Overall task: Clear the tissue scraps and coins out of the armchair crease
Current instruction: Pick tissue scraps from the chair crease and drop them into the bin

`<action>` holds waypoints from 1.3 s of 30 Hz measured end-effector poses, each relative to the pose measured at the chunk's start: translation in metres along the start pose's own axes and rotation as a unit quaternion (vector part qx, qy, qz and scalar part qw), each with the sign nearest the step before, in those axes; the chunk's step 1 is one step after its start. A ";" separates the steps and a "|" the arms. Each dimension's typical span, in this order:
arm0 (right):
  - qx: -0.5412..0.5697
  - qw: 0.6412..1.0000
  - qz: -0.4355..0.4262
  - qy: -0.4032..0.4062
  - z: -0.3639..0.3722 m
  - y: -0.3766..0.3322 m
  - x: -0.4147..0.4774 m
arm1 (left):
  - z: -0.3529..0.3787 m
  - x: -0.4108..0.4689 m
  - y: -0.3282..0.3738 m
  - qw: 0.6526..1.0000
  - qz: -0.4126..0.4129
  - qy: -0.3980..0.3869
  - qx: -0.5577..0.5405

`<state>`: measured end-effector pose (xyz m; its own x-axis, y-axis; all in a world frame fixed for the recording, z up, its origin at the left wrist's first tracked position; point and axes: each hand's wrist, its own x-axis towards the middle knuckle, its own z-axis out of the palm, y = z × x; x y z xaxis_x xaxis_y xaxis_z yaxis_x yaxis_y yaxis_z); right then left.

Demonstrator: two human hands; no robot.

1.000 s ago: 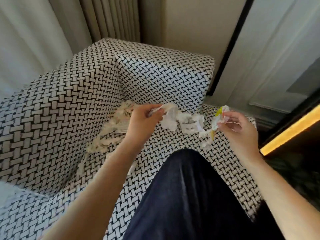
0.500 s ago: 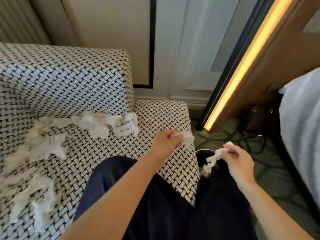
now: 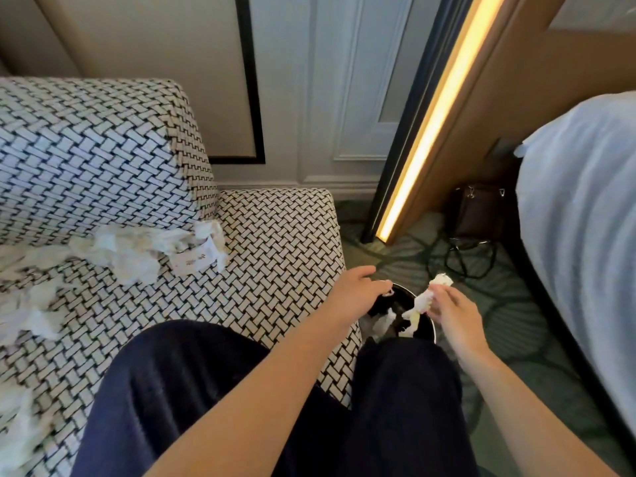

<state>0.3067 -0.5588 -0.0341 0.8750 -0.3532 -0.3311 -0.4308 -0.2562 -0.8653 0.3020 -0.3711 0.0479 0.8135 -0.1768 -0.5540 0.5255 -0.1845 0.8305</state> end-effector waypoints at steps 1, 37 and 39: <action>-0.010 1.000 0.007 -0.004 0.000 0.000 0.003 | -0.002 0.000 -0.002 1.000 -0.001 0.002 -0.001; -0.209 0.801 -0.347 -0.441 0.278 -0.186 -0.228 | -0.276 -0.213 -0.092 0.910 0.090 0.385 -0.122; -0.221 0.778 -0.362 -0.463 0.300 -0.182 -0.247 | -0.285 -0.225 -0.111 0.905 0.066 0.401 -0.123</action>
<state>0.2355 -0.1550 0.0921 0.6199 0.7750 -0.1226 0.3954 -0.4435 -0.8044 0.1317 -0.0355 0.0971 0.7405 0.5956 -0.3113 0.3694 0.0262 0.9289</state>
